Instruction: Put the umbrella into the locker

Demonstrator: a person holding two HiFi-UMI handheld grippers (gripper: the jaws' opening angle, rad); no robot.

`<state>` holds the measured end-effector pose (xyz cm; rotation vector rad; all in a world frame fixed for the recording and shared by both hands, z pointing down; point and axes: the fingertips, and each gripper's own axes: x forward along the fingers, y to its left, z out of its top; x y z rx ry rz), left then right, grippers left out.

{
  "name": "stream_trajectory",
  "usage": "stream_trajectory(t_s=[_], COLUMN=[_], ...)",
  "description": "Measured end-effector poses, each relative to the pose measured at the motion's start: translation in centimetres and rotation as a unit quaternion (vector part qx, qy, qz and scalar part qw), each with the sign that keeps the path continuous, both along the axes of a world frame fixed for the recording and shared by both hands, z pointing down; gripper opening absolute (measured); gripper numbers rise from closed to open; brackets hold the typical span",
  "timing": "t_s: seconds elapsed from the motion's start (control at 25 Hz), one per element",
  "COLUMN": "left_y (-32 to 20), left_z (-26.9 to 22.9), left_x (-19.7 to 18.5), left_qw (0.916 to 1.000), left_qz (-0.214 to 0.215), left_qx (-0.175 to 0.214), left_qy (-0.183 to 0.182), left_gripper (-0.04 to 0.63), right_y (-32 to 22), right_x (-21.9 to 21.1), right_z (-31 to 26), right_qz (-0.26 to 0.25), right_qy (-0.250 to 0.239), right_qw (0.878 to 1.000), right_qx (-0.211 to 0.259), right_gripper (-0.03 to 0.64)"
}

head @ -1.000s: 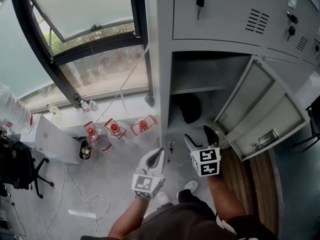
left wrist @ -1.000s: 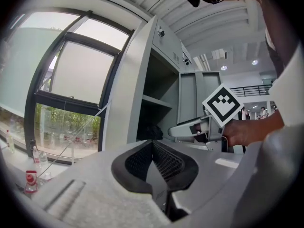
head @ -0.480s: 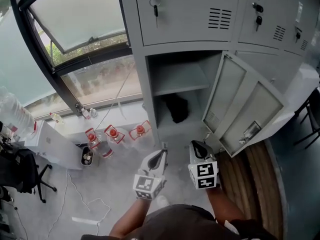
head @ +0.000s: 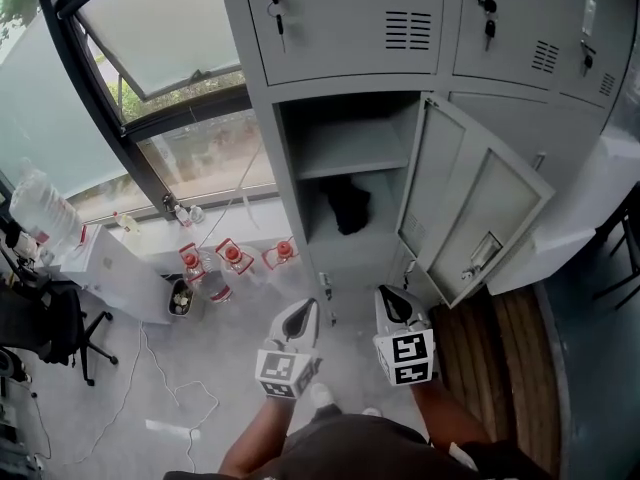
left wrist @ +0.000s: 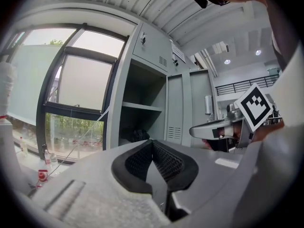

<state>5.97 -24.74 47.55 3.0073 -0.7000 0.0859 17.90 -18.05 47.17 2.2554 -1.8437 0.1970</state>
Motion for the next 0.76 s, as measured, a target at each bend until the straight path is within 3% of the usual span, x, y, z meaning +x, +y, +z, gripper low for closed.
stream_trajectory(t_s=[0.76], left_y=[3.0], left_z=[-0.3], left_x=[-0.1], left_qw=[0.9999], left_qz=[-0.015], left_qx=[0.005], left_qy=[-0.003], left_gripper=[0.005], right_y=[1.7], right_x=[0.0], right_z=[0.1], right_qz=[-0.016], right_qy=[-0.005], right_qw=[1.000], right_qx=[0.003], right_gripper=[0.003])
